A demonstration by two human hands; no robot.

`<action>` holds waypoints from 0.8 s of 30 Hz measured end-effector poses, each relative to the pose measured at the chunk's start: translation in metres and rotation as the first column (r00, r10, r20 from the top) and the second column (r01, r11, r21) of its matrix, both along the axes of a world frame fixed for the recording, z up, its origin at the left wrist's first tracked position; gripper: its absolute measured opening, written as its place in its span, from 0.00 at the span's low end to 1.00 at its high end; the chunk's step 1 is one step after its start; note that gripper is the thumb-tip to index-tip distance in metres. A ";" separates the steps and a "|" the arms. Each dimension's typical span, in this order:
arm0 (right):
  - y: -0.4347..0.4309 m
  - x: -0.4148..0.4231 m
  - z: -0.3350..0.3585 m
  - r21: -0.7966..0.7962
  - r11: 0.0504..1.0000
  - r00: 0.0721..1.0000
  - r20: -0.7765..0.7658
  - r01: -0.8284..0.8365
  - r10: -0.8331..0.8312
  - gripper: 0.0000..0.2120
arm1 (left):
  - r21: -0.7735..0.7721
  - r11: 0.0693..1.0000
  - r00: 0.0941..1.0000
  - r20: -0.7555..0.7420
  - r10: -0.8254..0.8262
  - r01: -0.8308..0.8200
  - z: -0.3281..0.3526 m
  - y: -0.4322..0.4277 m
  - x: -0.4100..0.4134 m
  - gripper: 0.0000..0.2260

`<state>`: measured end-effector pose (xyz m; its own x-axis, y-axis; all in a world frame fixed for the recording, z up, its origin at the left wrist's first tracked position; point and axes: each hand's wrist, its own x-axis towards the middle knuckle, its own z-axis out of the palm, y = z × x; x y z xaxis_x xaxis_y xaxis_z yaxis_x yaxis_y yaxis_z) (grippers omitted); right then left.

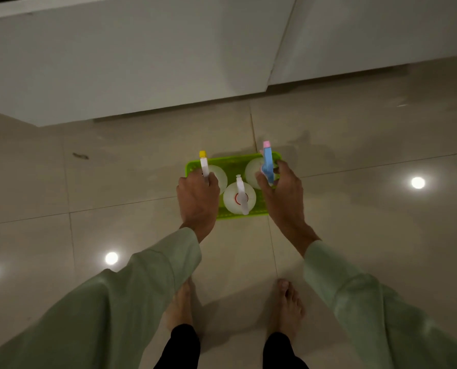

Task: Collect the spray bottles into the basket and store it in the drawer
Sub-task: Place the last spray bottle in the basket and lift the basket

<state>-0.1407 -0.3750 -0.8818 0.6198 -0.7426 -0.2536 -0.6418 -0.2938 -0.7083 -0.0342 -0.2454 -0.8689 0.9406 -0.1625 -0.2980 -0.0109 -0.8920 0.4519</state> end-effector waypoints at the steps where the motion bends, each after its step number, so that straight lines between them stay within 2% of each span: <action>1: -0.001 0.004 -0.004 -0.021 1.000 1.000 -0.008 -0.021 0.021 0.12 | 0.003 1.000 1.000 -0.002 0.000 0.000 0.001 0.000 0.000 0.14; 3: -0.003 0.007 -0.011 -0.060 0.998 1.000 -0.019 -0.024 0.022 0.09 | 0.004 1.000 1.000 0.003 -0.008 0.008 0.002 0.000 0.000 0.13; 9: -0.005 0.006 -0.020 -0.160 0.986 0.999 -0.015 -0.044 0.042 0.10 | 0.004 0.999 0.999 0.022 -0.045 0.045 0.000 0.003 0.001 0.13; 14: -0.006 0.005 -0.014 -0.117 0.991 0.998 -0.010 -0.064 0.063 0.10 | -0.011 0.997 0.997 0.027 -0.077 0.077 0.006 0.005 -0.001 0.12; 16: -0.003 0.002 -0.005 -0.058 0.998 1.000 0.000 -0.018 0.018 0.17 | -0.029 0.995 0.996 0.022 -0.091 0.091 0.012 0.005 -0.001 0.12; 18: 0.005 -0.003 0.009 -0.103 0.992 0.997 0.013 0.073 -0.072 0.25 | -0.050 0.994 0.994 0.035 -0.100 0.102 0.016 0.006 -0.002 0.15; 20: 0.021 -0.009 0.026 -0.176 0.979 0.994 0.045 0.105 -0.099 0.24 | -0.066 0.993 0.994 0.053 -0.097 0.101 0.021 0.010 -0.004 0.18; 22: 0.043 -0.014 0.035 -0.188 0.981 0.999 0.028 0.045 -0.041 0.23 | -0.096 0.991 0.994 0.062 -0.086 0.091 0.027 0.013 -0.008 0.19; 24: 0.062 -0.015 0.034 -0.192 0.980 0.998 -0.057 -0.051 0.041 0.22 | -0.121 0.990 0.996 0.059 -0.066 0.073 0.033 0.018 -0.014 0.21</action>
